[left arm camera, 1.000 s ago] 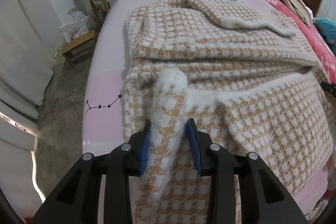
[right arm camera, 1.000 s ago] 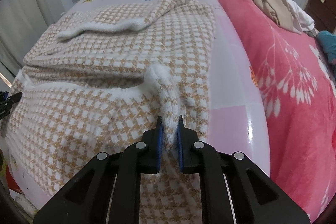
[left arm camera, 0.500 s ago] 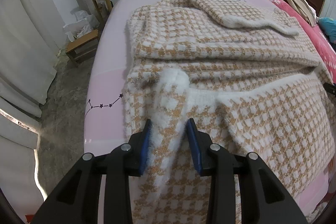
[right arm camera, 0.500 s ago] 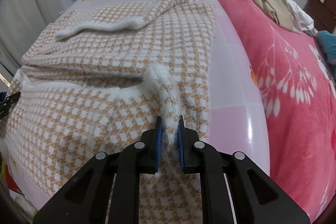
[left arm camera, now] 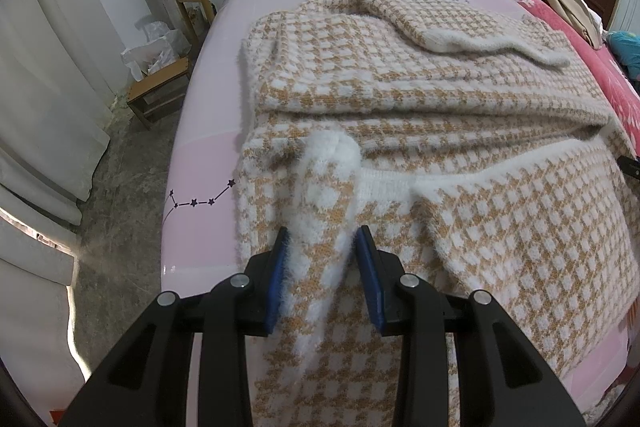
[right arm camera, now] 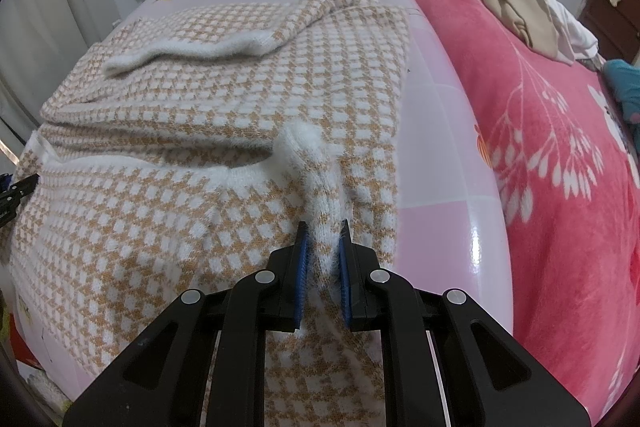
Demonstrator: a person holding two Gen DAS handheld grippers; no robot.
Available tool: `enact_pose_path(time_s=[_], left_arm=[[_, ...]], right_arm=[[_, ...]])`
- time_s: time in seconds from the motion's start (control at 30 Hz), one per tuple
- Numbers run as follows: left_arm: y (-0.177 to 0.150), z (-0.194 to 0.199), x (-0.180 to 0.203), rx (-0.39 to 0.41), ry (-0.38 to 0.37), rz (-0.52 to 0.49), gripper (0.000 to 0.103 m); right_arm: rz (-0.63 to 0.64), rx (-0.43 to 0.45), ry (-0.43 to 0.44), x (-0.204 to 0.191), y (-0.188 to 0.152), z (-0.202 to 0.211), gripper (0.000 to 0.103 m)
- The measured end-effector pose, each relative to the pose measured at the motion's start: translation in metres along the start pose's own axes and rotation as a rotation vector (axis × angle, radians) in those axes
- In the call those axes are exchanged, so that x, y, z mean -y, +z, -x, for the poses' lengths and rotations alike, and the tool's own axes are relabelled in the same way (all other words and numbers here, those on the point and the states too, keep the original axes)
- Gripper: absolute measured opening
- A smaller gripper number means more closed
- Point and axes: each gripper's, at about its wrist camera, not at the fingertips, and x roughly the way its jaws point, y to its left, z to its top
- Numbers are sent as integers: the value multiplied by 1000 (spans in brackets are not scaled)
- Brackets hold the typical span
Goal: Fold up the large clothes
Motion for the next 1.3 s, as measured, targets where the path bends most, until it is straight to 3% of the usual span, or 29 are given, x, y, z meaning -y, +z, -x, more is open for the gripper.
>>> enact_pose_path(time_s=[0.93, 1.17, 1.3], left_arm=[[0, 2, -1, 11, -2, 7, 34], [-5, 12, -7, 75, -19, 23, 19], [-9, 33, -9, 153, -25, 21, 13]], right_arm=[[4, 7, -11, 0, 0, 1, 12], [-1, 36, -45, -3, -3, 13, 7], [-19, 94, -54, 0, -7, 35, 6]])
